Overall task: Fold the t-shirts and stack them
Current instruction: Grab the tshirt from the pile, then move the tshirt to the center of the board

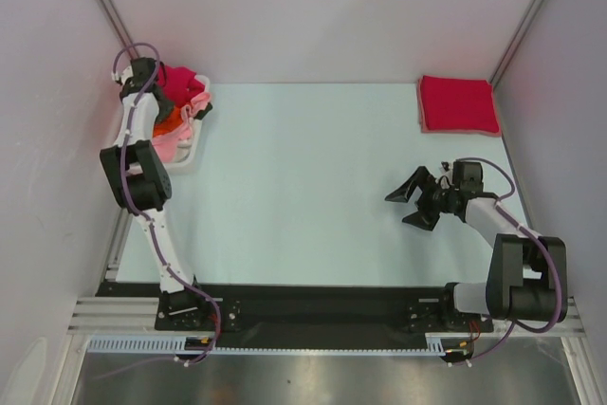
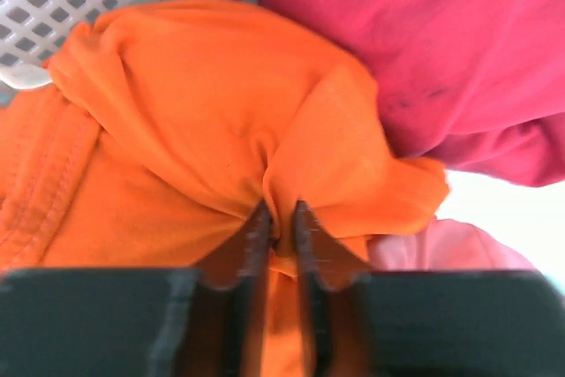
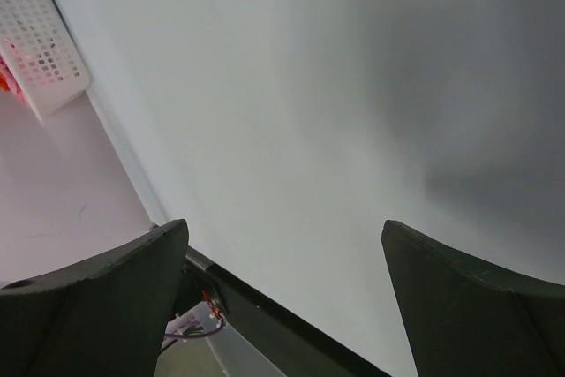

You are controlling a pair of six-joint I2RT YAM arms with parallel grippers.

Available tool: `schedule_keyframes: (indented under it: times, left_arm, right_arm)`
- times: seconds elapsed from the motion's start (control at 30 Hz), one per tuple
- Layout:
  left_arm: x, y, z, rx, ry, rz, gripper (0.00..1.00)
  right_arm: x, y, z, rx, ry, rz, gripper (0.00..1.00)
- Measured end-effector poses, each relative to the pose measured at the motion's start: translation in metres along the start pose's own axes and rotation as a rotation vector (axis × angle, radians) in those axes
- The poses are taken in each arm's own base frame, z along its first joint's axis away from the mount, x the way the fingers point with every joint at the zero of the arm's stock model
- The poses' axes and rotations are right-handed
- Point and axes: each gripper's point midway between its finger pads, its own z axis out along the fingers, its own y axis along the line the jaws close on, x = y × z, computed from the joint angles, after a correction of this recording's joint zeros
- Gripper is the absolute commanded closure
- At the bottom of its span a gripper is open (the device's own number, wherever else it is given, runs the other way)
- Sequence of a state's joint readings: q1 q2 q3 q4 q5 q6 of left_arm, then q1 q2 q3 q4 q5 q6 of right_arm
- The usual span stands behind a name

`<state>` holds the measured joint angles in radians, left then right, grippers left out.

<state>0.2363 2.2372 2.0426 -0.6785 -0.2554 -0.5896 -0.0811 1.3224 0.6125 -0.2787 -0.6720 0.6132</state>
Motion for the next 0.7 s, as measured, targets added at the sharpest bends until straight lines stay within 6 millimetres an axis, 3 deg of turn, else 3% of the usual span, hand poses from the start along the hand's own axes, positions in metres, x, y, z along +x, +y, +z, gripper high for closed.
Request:
schedule_keyframes:
  times: [0.1,0.23,0.4,0.5,0.7]
  left_arm:
    - [-0.008,-0.004,-0.006,0.009,-0.014,-0.002,1.00]
    - [-0.018,-0.006,-0.019,0.022,-0.032,-0.007,1.00]
    - [-0.045,-0.014,-0.061,0.067,-0.101,-0.020,1.00]
    - [-0.069,-0.022,-0.105,0.121,-0.176,-0.029,1.00]
    - [-0.110,-0.043,-0.233,0.304,-0.383,-0.064,1.00]
  right_arm:
    - [-0.002,0.002,0.000,-0.003,0.002,-0.001,0.00]
    - [-0.007,0.008,0.002,-0.022,0.014,-0.008,0.00]
    - [-0.008,0.012,0.004,-0.043,0.040,-0.017,0.00]
    - [-0.006,0.015,0.004,-0.058,0.052,-0.026,0.00]
    - [0.002,0.023,0.004,-0.078,0.086,-0.061,0.00]
